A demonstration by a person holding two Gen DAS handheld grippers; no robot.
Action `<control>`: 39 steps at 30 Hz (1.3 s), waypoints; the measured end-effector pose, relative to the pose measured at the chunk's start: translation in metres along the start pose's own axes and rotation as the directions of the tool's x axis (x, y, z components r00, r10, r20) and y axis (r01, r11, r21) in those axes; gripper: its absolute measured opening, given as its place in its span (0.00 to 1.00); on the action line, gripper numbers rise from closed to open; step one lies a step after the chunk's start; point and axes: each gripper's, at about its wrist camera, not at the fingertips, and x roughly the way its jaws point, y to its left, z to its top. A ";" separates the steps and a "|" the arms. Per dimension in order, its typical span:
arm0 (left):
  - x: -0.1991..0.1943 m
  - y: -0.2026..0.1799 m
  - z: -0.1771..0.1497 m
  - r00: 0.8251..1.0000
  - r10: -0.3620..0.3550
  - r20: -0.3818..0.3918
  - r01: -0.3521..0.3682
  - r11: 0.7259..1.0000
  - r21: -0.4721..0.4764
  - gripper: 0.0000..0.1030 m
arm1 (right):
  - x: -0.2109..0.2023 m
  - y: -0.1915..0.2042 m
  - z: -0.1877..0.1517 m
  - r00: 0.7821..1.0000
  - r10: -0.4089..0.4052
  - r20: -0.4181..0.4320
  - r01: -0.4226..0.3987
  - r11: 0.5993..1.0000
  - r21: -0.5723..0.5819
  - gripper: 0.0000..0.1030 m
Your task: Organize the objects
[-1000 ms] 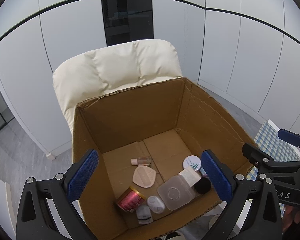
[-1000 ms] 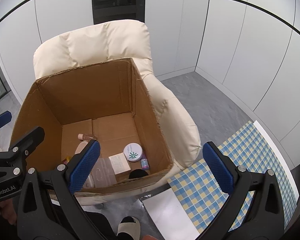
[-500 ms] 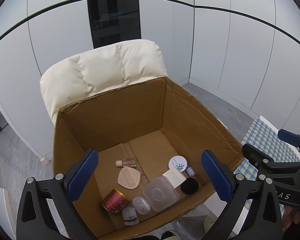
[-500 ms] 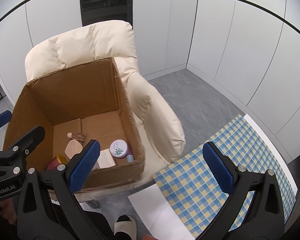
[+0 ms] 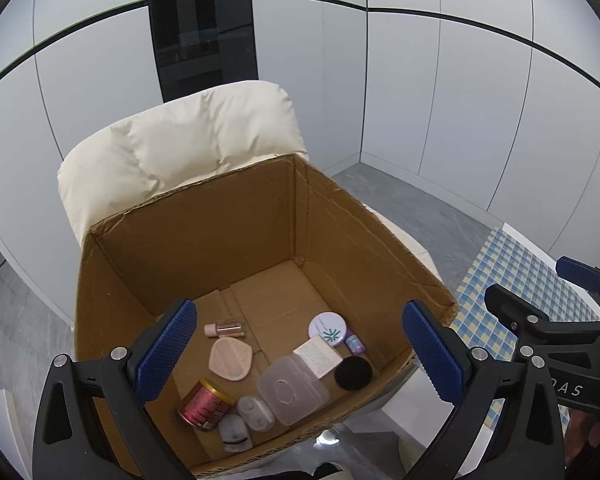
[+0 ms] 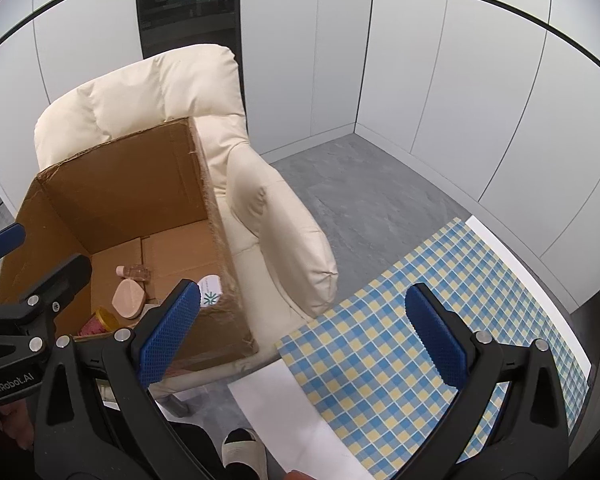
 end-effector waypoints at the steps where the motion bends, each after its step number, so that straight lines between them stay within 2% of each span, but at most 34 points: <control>1: 0.000 -0.001 0.000 1.000 -0.002 0.000 0.002 1.000 0.002 0.99 | 0.000 -0.002 -0.001 1.000 -0.002 0.000 0.002 1.000 0.003 1.00; 21: 0.001 -0.057 0.003 0.997 -0.078 -0.004 0.078 0.994 0.070 0.99 | -0.009 -0.060 -0.018 0.998 -0.069 -0.014 0.069 0.995 0.071 1.00; 39: -0.004 -0.117 0.000 0.989 -0.145 -0.021 0.147 0.977 0.154 0.99 | -0.028 -0.117 -0.031 0.991 -0.131 -0.021 0.133 0.978 0.159 1.00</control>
